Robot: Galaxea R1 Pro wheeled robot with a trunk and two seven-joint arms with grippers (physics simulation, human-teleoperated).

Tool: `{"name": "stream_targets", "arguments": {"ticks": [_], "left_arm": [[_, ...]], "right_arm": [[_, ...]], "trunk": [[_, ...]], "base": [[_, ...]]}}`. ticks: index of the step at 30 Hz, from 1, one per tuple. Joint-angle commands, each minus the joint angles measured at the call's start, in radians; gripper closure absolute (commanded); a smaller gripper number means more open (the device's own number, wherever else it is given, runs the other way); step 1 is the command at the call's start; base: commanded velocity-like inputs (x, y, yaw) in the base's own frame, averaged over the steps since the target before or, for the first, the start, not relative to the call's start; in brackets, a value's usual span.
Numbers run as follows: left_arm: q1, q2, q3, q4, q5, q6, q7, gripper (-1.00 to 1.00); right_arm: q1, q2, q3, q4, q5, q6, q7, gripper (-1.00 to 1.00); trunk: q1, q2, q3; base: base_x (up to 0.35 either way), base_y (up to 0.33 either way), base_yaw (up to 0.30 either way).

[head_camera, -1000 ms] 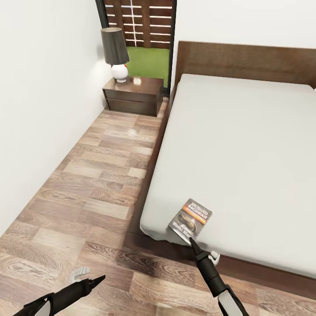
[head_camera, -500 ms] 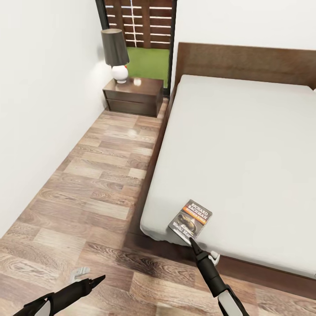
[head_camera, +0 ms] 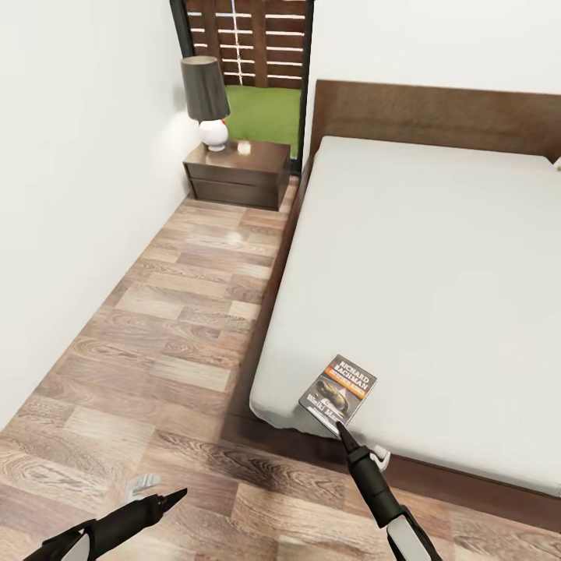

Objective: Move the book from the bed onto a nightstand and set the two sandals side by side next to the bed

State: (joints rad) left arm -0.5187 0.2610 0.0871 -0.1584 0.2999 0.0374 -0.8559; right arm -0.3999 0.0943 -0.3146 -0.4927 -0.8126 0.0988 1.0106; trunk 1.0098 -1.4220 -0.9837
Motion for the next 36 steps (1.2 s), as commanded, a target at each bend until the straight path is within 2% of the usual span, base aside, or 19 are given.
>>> {"name": "stream_targets", "arguments": {"ticks": [1,24,27,31,32,33,34,35,36], "left_arm": [[-0.001,0.0,0.008,0.0,-0.005,0.004,-0.005,-1.0],[0.0,0.0,0.008,0.0,-0.004,0.004,-0.005,-1.0],[-0.001,0.0,0.008,0.0,-0.004,0.004,-0.005,-1.0],[0.0,0.0,0.008,0.0,-0.004,0.004,-0.005,-1.0],[0.0,0.0,0.008,0.0,-0.004,0.004,-0.005,-1.0],[0.0,0.0,0.008,0.0,-0.004,0.004,-0.005,-1.0],[0.0,0.0,0.008,0.0,-0.004,0.004,-0.005,-1.0],[-0.001,0.0,0.008,0.0,-0.004,0.004,-0.005,-1.0],[-0.001,0.0,0.008,0.0,-0.004,0.004,-0.005,-1.0]], "right_arm": [[0.0,0.001,-0.004,0.0,-0.003,0.011,0.005,1.0],[0.0,0.0,0.002,0.0,0.005,0.019,0.008,1.0],[0.0,0.0,0.022,-0.009,0.019,0.024,0.013,1.0],[0.0,-0.006,0.099,-0.012,0.045,0.031,0.016,1.0],[0.0,-0.015,0.136,-0.012,0.063,0.033,0.017,1.0],[0.001,-0.036,0.153,-0.012,0.081,0.034,0.017,1.0],[0.001,-0.07,0.165,-0.012,0.102,0.034,0.017,1.0],[0.002,-0.131,0.175,-0.01,0.138,0.038,0.019,1.0],[0.003,-0.174,0.179,-0.01,0.16,0.047,0.022,1.0]], "trunk": [[-0.004,0.007,0.003],[-0.092,0.168,0.075],[-0.104,0.189,0.084],[-0.119,0.217,0.097],[-0.123,0.224,0.1],[-0.127,0.231,0.103],[-0.13,0.238,0.106],[-0.134,0.245,0.109],[-0.138,0.252,0.112]], "base": [[0.0,0.0,0.0],[0.0,0.0,0.0],[0.0,0.0,0.0],[0.0,0.0,0.0],[0.0,0.0,0.0],[0.0,0.0,0.0],[0.0,0.0,0.0],[0.0,0.0,0.0],[0.0,0.0,0.0]]}}
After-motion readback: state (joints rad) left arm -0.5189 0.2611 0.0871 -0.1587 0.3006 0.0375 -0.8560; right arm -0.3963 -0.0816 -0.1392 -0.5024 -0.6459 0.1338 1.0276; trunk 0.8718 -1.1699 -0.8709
